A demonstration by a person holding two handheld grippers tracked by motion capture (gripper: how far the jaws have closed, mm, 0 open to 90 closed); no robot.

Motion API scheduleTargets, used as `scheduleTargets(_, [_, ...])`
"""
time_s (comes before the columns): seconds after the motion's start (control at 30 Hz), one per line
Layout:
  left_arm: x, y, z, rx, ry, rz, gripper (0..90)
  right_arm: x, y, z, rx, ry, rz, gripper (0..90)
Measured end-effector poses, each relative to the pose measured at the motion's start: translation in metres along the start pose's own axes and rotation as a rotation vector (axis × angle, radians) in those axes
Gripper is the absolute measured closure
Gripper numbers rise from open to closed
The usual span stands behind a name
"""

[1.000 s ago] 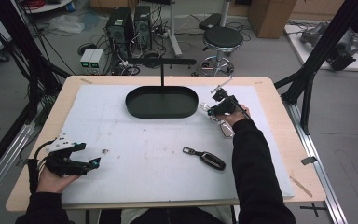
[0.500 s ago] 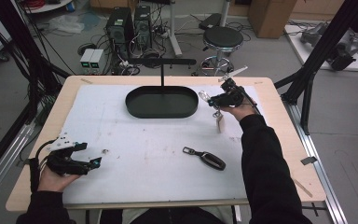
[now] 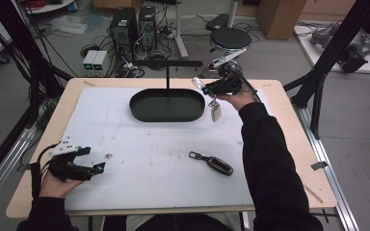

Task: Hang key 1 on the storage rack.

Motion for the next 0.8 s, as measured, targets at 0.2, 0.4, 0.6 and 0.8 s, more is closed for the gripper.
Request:
scheduleTargets(0.2, [-0.001,0.001,0.002,0.007,-0.008,-0.005,11.5,-0.002,0.028,0.006,0.025,0.013,-0.023,75.7])
scheduleTargets(0.4, [-0.01,0.0,-0.001,-0.012,-0.018,0.027,11.5,-0.011,0.051,0.007,0.058,0.02,-0.034,75.9])
scheduleTargets(0.6, [-0.008,0.002,0.0,-0.008,-0.024,0.012,11.5,-0.019,0.066,0.005,0.053,0.024,-0.052,75.9])
scheduleTargets(0.8, [-0.009,0.002,0.001,-0.005,-0.024,0.009,11.5,-0.026,0.079,0.001,0.055,0.034,-0.064,76.0])
Point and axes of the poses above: each handheld gripper's, and its own axes: x roughly backward along the jaws, y roughly out of its top, z roughly to its left, the point moved 4 cm from there along -x, roughly forward along the jaws, and after that the axes turned 14 degrees about x, right-handed, at the moved point
